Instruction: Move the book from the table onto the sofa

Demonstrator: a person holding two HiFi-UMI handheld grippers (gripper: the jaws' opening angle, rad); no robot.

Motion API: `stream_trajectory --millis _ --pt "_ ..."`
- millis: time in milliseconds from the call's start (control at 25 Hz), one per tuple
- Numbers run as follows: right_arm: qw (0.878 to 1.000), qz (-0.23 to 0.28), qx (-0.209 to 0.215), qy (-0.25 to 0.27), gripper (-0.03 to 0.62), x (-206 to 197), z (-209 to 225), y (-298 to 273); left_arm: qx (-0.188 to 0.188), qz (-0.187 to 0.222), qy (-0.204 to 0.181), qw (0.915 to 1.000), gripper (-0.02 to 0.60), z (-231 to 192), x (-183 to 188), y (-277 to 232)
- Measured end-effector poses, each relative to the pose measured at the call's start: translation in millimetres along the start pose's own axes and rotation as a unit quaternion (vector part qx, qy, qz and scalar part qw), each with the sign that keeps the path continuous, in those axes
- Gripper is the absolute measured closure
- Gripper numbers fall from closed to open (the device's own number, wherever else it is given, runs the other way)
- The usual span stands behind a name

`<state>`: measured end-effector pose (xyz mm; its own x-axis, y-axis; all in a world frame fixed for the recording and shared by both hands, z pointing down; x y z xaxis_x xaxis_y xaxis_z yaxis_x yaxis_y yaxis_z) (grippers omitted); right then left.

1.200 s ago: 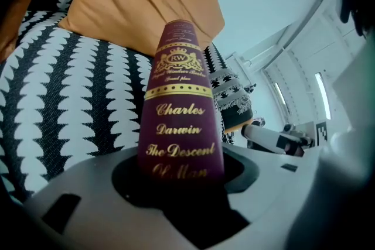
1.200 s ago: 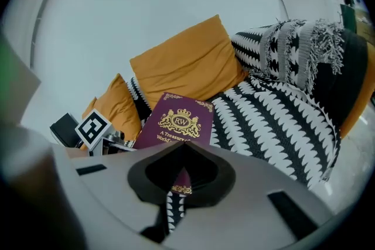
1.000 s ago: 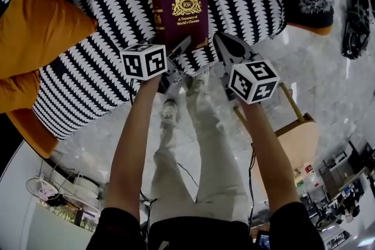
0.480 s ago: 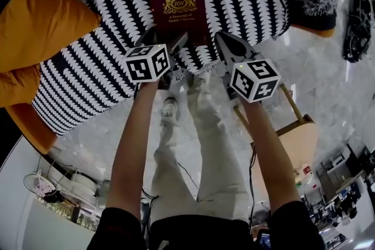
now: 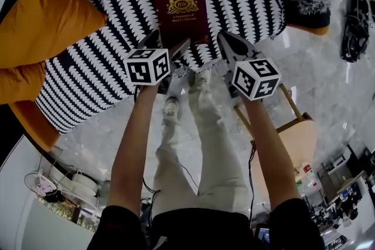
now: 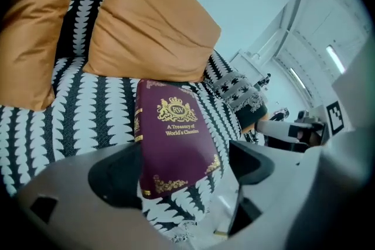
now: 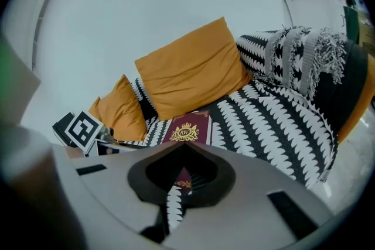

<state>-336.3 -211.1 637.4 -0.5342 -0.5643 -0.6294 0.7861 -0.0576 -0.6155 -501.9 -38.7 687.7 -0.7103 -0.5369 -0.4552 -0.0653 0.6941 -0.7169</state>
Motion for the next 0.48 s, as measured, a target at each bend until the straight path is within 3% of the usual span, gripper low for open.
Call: stream_trajectory --millis 480 --pt "1.000 0.010 -0.008 0.028 0.577 46.0 -36.5 63.8 -0.060 0.024 -0.063 0.9959 0.110 63.1 52.8 77.0"
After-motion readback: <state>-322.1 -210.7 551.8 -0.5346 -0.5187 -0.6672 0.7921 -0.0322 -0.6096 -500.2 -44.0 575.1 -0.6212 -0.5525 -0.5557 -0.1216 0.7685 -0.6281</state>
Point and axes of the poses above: the fingertips, and each gripper's own axes: y backward along the fingers, z to its right, x out of its top, the point moved 10 cm from there along y, backward along the fingers
